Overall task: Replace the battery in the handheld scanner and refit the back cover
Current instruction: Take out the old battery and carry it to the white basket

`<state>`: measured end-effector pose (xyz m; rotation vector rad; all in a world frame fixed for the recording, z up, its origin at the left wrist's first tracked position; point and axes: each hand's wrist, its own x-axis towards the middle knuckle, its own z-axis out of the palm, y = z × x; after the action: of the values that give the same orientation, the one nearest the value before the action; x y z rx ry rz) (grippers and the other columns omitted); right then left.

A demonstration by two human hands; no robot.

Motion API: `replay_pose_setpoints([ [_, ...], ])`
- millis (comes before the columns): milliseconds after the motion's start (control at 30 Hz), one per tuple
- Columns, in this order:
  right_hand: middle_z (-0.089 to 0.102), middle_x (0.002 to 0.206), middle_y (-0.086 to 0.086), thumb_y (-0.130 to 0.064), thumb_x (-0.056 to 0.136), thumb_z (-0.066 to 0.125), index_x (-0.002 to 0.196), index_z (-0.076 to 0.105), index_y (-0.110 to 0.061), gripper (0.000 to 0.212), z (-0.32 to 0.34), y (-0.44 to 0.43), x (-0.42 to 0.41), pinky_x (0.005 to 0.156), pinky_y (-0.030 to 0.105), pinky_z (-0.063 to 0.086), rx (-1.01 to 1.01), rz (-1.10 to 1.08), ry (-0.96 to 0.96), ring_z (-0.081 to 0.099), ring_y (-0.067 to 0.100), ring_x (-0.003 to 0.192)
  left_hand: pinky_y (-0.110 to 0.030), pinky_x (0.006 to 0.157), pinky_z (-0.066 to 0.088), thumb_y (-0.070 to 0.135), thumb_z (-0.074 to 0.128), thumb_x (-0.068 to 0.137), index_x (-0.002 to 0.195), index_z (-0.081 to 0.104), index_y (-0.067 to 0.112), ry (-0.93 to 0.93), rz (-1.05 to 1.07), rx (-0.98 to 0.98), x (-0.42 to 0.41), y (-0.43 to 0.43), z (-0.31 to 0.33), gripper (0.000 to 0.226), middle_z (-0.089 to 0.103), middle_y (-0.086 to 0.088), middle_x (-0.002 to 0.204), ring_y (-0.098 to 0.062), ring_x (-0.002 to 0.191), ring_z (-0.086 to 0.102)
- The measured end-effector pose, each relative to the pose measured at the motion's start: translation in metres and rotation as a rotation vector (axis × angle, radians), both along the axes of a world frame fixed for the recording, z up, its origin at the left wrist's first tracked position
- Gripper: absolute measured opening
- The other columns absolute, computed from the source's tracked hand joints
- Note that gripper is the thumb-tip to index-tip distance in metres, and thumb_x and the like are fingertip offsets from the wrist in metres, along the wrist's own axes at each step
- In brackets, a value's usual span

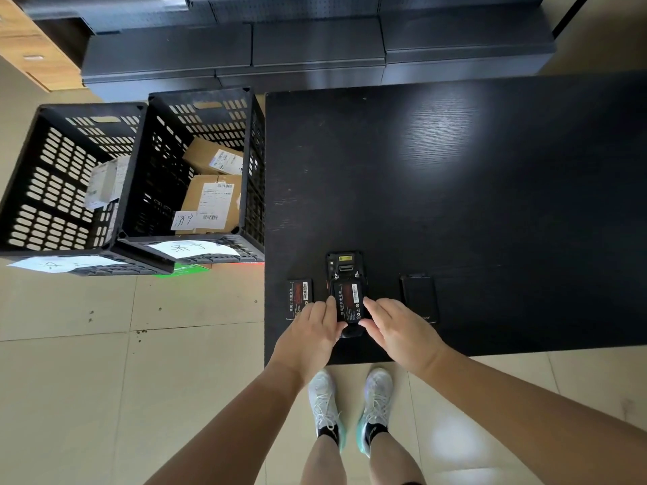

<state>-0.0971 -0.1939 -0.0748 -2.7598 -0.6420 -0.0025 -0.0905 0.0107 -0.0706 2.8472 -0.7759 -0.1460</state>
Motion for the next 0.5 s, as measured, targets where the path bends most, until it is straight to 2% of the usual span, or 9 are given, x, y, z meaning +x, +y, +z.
replay_pose_setpoints([
  [67, 0.066, 0.091, 0.007, -0.035, 0.097, 0.042, 0.119, 0.064, 0.001, 0.048, 0.005, 0.009, -0.007, 0.074, 0.030, 0.059, 0.095, -0.105, 0.094, 0.066, 0.022, 0.083, -0.032, 0.071, 0.057, 0.032, 0.037, 0.099, 0.120, 0.062, -0.008, 0.026, 0.023, -0.012, -0.001, -0.003, 0.002, 0.052, 0.064, -0.011, 0.088, -0.024, 0.077, 0.062],
  [133, 0.063, 0.102, 0.005, -0.032, 0.099, 0.046, 0.127, 0.060, -0.003, 0.043, 0.012, 0.021, -0.013, 0.079, 0.027, 0.056, 0.287, -0.301, 0.242, 0.063, 0.017, 0.089, -0.031, 0.075, 0.056, 0.032, 0.036, 0.098, 0.124, 0.059, -0.007, 0.096, 0.093, -0.060, -0.005, -0.007, 0.004, 0.052, 0.062, -0.009, 0.092, -0.022, 0.082, 0.061],
  [233, 0.058, 0.111, 0.000, -0.021, 0.098, 0.055, 0.131, 0.059, -0.010, 0.035, 0.021, 0.036, -0.015, 0.079, 0.004, 0.042, 0.498, -0.579, 0.423, 0.057, 0.002, 0.086, -0.030, 0.083, 0.053, 0.026, 0.043, 0.099, 0.130, 0.056, 0.000, 0.231, 0.372, -0.259, -0.017, -0.023, 0.011, 0.043, 0.060, -0.007, 0.102, -0.021, 0.094, 0.058],
  [300, 0.058, 0.114, -0.002, -0.017, 0.097, 0.055, 0.129, 0.062, -0.014, 0.032, 0.029, 0.042, -0.016, 0.077, 0.000, 0.037, 0.568, -0.721, 0.498, 0.056, -0.001, 0.087, -0.030, 0.090, 0.048, 0.019, 0.051, 0.099, 0.135, 0.055, 0.003, 0.329, 0.565, -0.401, -0.023, -0.037, 0.022, 0.039, 0.059, -0.007, 0.111, -0.023, 0.105, 0.057],
  [400, 0.060, 0.122, -0.002, -0.016, 0.098, 0.053, 0.129, 0.063, -0.018, 0.032, 0.037, 0.048, -0.014, 0.088, 0.016, 0.044, 0.663, -0.880, 0.627, 0.058, 0.004, 0.097, -0.021, 0.090, 0.042, 0.014, 0.051, 0.099, 0.134, 0.056, 0.005, 0.446, 0.846, -0.527, -0.023, -0.055, 0.039, 0.037, 0.056, -0.007, 0.117, -0.021, 0.105, 0.058],
  [500, 0.063, 0.123, -0.002, -0.016, 0.096, 0.053, 0.122, 0.068, -0.019, 0.030, 0.039, 0.052, -0.007, 0.097, 0.030, 0.049, 0.764, -1.032, 0.697, 0.061, 0.012, 0.106, -0.031, 0.089, 0.050, 0.013, 0.047, 0.094, 0.116, 0.067, 0.007, 0.534, 1.047, -0.614, -0.018, -0.064, 0.041, 0.030, 0.062, -0.008, 0.115, -0.024, 0.101, 0.063],
])
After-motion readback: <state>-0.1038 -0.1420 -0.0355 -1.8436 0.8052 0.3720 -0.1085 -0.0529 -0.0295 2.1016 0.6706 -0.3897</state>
